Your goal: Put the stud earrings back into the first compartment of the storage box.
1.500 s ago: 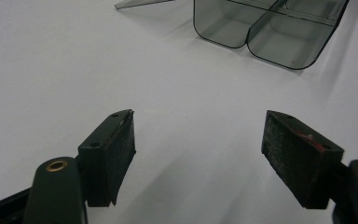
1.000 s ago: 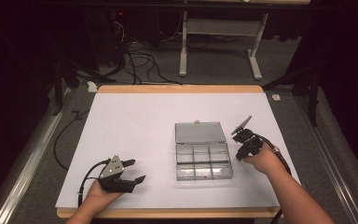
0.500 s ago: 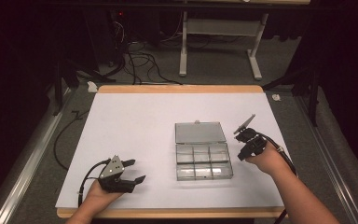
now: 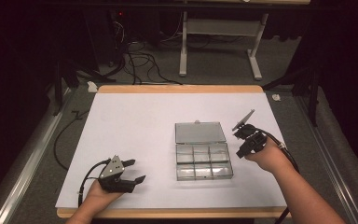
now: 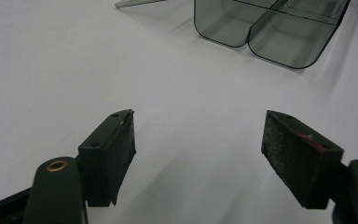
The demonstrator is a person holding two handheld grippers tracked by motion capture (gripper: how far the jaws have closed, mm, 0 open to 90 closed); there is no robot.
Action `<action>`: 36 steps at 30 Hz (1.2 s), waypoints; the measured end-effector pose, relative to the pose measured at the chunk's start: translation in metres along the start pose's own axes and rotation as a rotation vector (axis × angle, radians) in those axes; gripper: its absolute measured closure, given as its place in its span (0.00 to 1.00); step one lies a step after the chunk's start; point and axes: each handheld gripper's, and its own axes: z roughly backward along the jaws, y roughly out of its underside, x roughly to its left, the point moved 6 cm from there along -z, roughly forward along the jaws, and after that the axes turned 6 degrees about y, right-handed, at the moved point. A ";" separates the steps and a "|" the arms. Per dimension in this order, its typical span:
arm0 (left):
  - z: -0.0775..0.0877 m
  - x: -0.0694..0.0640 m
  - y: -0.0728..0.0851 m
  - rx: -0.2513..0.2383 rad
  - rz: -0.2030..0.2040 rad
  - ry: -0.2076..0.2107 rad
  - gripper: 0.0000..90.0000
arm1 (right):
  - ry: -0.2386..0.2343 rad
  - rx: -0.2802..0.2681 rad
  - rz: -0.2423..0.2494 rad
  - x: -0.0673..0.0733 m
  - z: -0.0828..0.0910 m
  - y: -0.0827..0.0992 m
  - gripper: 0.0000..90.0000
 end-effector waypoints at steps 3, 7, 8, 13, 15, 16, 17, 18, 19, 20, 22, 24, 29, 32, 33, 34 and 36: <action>0.000 0.000 0.000 0.000 0.000 0.001 0.29 | 0.008 -0.009 0.012 0.003 0.007 -0.004 0.95; 0.000 0.000 0.000 0.000 -0.001 0.002 0.29 | 0.015 -0.014 0.030 0.009 0.015 -0.010 0.95; 0.000 0.000 0.000 -0.001 -0.001 0.001 0.29 | 0.013 -0.012 0.030 0.011 0.017 -0.011 0.95; 0.000 0.000 0.000 -0.001 -0.002 0.002 0.29 | 0.006 -0.027 0.064 0.024 0.020 -0.024 0.95; 0.000 0.000 0.000 -0.002 -0.001 0.002 0.29 | 0.004 -0.025 0.068 0.026 0.020 -0.025 0.95; 0.000 0.000 0.000 -0.002 -0.002 0.002 0.29 | 0.001 -0.028 0.073 0.028 0.019 -0.027 0.95; 0.000 0.000 0.000 -0.002 -0.002 0.002 0.29 | 0.002 -0.028 0.080 0.030 0.018 -0.029 0.95; 0.001 0.000 0.000 -0.003 -0.002 0.003 0.29 | 0.002 -0.027 0.083 0.031 0.018 -0.030 0.95; 0.000 0.000 0.000 -0.004 -0.001 0.003 0.29 | 0.000 -0.026 0.087 0.035 0.017 -0.032 0.95; 0.001 0.000 0.000 -0.004 -0.002 0.003 0.29 | 0.000 -0.026 0.087 0.035 0.017 -0.032 0.95; 0.001 0.000 0.000 -0.004 -0.002 0.005 0.29 | -0.007 -0.030 0.097 0.039 0.016 -0.035 0.95; 0.001 0.000 0.000 -0.004 -0.002 0.004 0.29 | -0.007 -0.031 0.107 0.043 0.015 -0.038 0.95; 0.000 0.000 0.000 -0.004 -0.002 0.006 0.29 | -0.010 -0.031 0.134 0.056 0.013 -0.047 0.95; 0.001 0.000 0.000 -0.002 -0.004 0.007 0.29 | -0.018 -0.028 0.149 0.064 0.011 -0.053 0.95; 0.001 0.000 0.000 -0.002 -0.004 0.008 0.29 | -0.022 -0.024 0.162 0.071 0.007 -0.057 0.95; 0.001 0.000 0.000 -0.002 -0.004 0.008 0.29 | -0.022 -0.024 0.162 0.071 0.007 -0.057 0.95; 0.001 0.000 0.000 -0.004 -0.005 0.007 0.29 | -0.026 -0.026 0.179 0.076 0.004 -0.061 0.95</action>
